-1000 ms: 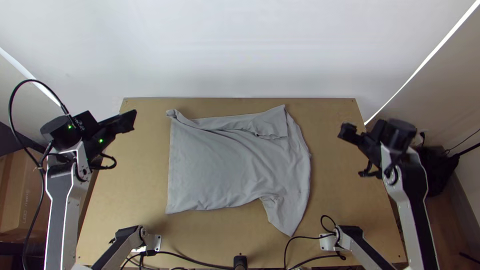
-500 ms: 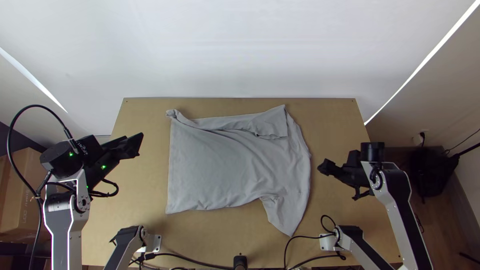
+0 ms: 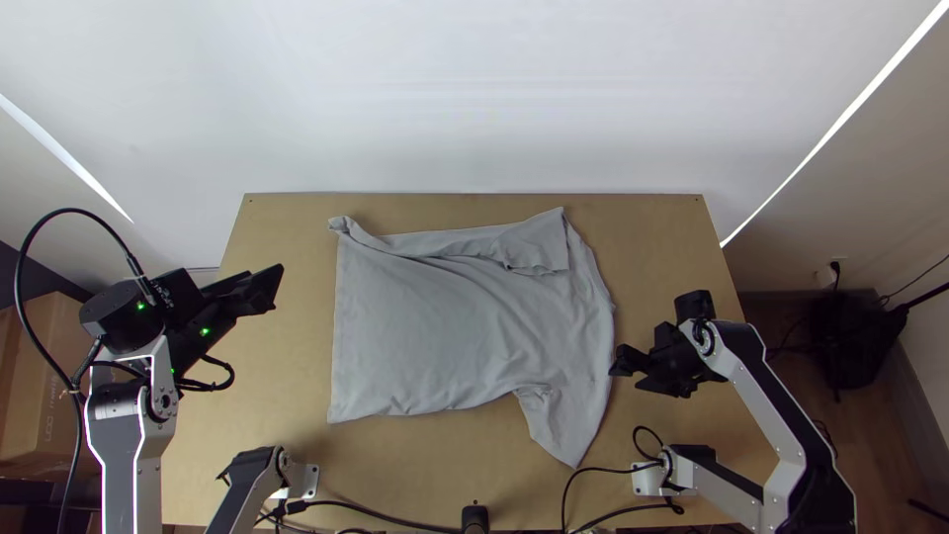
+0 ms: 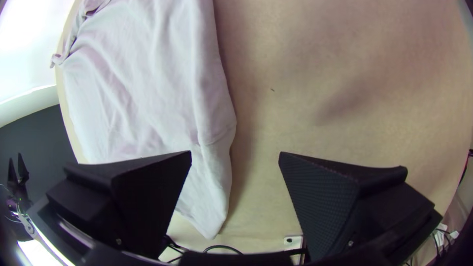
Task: Fold the t-shirt
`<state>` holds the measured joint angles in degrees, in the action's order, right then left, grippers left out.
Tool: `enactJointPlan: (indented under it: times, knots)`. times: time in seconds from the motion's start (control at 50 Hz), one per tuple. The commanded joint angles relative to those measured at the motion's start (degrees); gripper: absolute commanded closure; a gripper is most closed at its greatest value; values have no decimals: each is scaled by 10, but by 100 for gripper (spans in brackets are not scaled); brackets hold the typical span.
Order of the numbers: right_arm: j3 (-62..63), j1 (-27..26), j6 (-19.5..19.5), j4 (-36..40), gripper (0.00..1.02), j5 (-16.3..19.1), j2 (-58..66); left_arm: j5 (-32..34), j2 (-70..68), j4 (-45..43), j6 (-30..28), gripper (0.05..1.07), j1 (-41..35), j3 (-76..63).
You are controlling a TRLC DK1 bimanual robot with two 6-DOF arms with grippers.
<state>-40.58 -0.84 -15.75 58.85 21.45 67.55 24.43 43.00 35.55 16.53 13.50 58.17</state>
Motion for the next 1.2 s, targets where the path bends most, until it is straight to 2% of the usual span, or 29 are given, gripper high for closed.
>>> enactJointPlan:
  times: [0.0, 0.08, 0.12, 0.66, 0.7, 0.76, 0.8, 0.86, 1.04, 1.18]
  knots:
    - [23, -5, 19, -12, 26, 9, 24, 2, 2, 7, 10, 11, 3, 5]
    - [32, -5, 19, -46, 47, 12, 24, -1, 2, 10, 10, 11, 3, 5]
    - [38, -6, 16, -60, 51, 12, 24, -2, 2, 10, 10, 11, 3, 5]
    - [50, 27, -2, -138, 52, 25, 87, -10, -6, 33, 10, 11, 3, 11]
    - [51, 28, -3, -140, 59, 25, 88, -10, -6, 39, 7, 11, 2, 11]
    - [52, 31, -3, -150, 81, 24, 83, -10, -5, 56, -3, 11, -2, 9]
    - [57, 30, -5, -164, 100, 23, 73, -10, -3, 75, -19, 11, -6, 7]
    - [63, 30, -7, -168, 100, 20, 59, -10, 0, 118, -66, 11, -13, 0]
    - [61, 24, -6, -167, 100, 19, 51, -11, 14, 254, -259, 11, -16, -42]
    - [59, 19, -10, -164, 100, 19, 49, -43, 51, 367, -359, 11, -18, -83]
